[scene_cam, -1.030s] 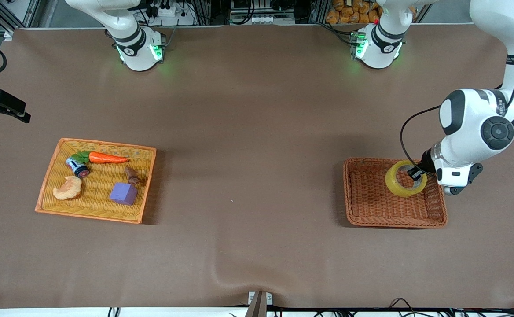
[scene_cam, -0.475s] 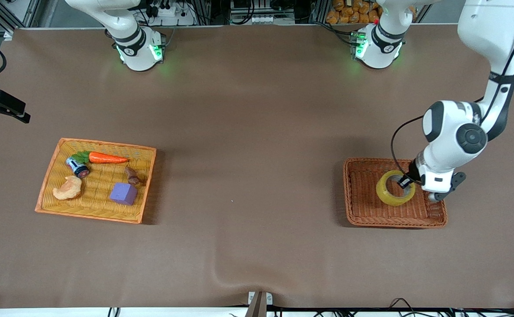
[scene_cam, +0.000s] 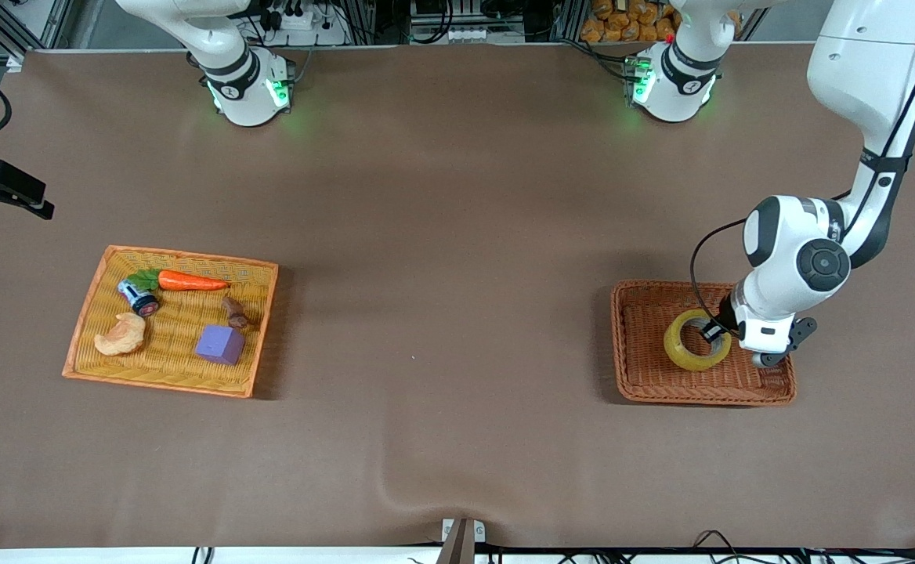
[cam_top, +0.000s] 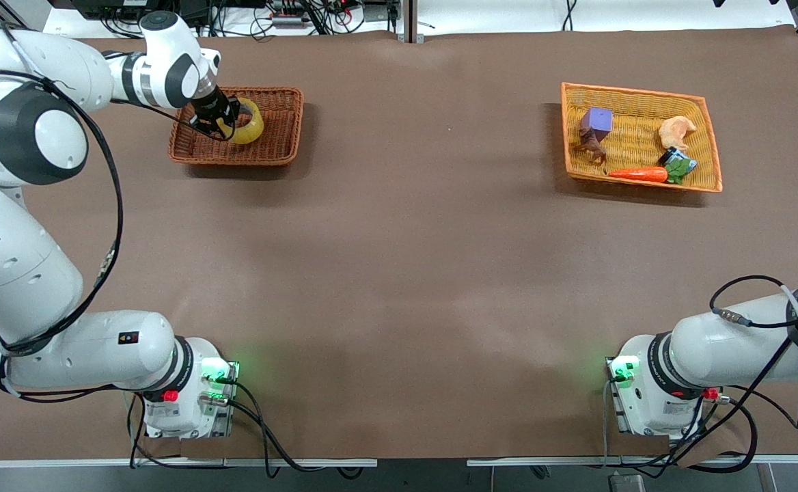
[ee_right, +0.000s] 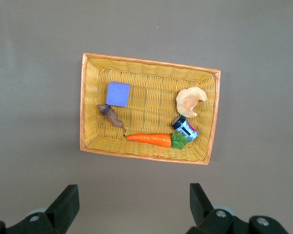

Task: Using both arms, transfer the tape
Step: 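Lower the tape roll into the basket and open the left gripper, then raise the open left gripper up out of the basket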

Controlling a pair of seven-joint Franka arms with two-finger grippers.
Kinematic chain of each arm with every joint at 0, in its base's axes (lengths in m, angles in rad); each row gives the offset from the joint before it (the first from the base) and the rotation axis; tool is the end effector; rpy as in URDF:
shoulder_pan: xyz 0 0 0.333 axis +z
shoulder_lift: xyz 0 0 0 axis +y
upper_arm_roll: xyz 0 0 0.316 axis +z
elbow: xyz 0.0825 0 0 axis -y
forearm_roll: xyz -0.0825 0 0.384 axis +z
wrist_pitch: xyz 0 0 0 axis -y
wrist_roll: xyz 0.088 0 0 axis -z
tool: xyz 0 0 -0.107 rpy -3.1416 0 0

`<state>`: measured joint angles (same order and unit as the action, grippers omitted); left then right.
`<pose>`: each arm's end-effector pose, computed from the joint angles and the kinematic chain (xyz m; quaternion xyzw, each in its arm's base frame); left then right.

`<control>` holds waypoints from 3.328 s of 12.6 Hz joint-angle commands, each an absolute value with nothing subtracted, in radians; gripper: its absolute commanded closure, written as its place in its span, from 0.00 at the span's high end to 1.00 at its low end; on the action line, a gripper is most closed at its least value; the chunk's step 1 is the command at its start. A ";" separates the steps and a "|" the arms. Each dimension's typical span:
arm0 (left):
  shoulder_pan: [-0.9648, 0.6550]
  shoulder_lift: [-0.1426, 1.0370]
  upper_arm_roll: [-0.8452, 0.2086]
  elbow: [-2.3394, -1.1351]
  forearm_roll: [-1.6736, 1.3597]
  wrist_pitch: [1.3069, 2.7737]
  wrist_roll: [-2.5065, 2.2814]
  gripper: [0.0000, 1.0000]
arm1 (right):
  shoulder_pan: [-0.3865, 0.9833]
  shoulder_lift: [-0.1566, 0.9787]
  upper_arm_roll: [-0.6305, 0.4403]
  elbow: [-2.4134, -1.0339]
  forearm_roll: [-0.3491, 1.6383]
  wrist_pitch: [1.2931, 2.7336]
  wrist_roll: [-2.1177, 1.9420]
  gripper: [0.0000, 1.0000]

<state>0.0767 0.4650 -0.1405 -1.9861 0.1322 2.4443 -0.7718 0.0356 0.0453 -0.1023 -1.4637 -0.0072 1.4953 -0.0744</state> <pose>0.6103 -0.0363 0.2300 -0.9521 -0.3056 -0.0045 0.0100 0.5601 -0.0367 0.6429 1.0000 0.0036 -0.0071 0.0054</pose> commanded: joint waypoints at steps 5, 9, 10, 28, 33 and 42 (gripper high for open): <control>0.071 0.526 -0.143 -1.944 0.170 2.442 -0.765 0.00 | 0.015 0.060 -0.091 -1.437 -0.006 1.485 -0.091 1.00; 0.069 0.529 -0.143 -1.944 0.170 2.442 -0.765 0.04 | 0.015 0.060 -0.091 -1.437 -0.006 1.485 -0.091 1.00; 0.069 0.529 -0.143 -1.944 0.170 2.442 -0.765 0.04 | 0.015 0.060 -0.091 -1.437 -0.006 1.485 -0.091 1.00; 0.048 0.561 -0.143 -1.908 0.169 2.441 -0.776 0.40 | 0.006 0.066 -0.091 -1.437 -0.003 1.485 -0.083 1.00; 0.044 0.535 -0.141 -1.908 0.170 2.430 -0.776 0.85 | 0.018 0.066 -0.087 -1.437 -0.006 1.485 -0.083 1.00; 0.044 0.468 -0.146 -1.781 0.176 2.186 -0.762 1.00 | 0.011 0.067 -0.087 -1.437 -0.003 1.485 -0.089 1.00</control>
<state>0.0468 0.4861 -0.1434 -1.8115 0.1436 2.2499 -0.7649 0.0279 0.0550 -0.0994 -1.4622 -0.0072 1.4954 -0.0746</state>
